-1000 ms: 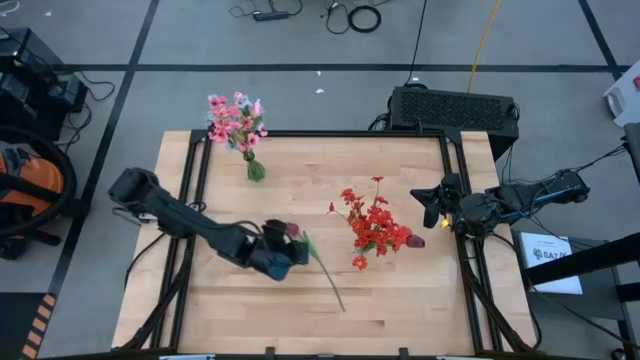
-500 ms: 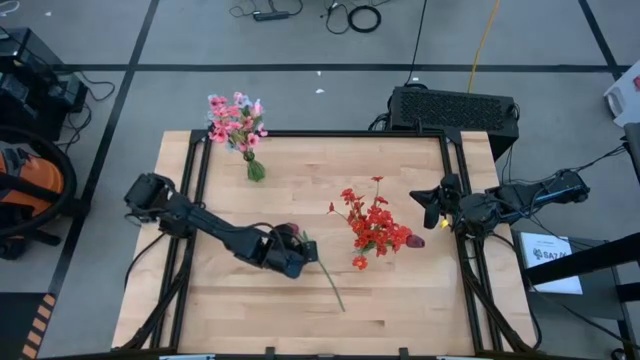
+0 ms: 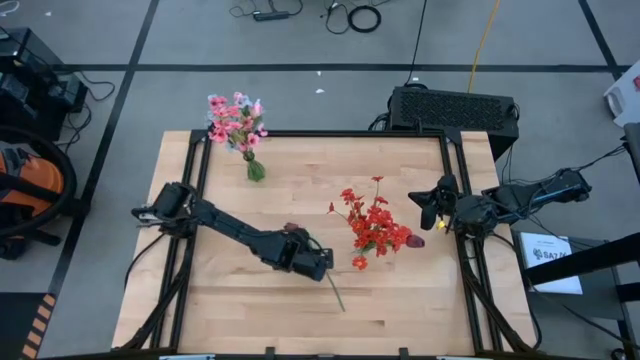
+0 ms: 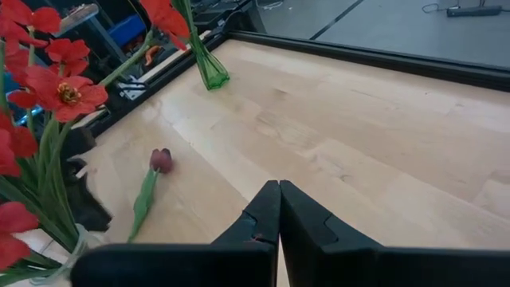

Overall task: Sort flowers into vase by color
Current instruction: Put the red flower into the transparent vase

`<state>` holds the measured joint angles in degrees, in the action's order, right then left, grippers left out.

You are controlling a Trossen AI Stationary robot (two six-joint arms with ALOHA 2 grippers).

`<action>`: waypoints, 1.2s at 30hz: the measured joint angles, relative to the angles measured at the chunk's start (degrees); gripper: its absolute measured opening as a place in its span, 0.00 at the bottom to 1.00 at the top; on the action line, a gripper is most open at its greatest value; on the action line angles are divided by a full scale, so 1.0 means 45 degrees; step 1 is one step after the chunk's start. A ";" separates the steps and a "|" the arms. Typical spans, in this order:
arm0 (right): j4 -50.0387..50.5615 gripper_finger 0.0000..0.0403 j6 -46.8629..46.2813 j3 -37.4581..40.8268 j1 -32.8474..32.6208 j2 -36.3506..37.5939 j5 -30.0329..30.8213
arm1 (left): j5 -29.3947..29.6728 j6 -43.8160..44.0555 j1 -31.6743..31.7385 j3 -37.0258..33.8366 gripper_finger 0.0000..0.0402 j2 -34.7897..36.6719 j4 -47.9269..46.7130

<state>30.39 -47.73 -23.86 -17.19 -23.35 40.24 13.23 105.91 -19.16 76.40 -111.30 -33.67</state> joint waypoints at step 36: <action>0.0316 0.00 -0.0458 0.0000 -0.0005 -0.0457 -0.0367 | -0.1568 -0.5373 0.0779 0.0210 0.34 -0.1142 0.0003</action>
<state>31.81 -49.79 -23.86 -17.21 -25.41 38.59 6.17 81.73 -15.66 77.34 -116.44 -33.66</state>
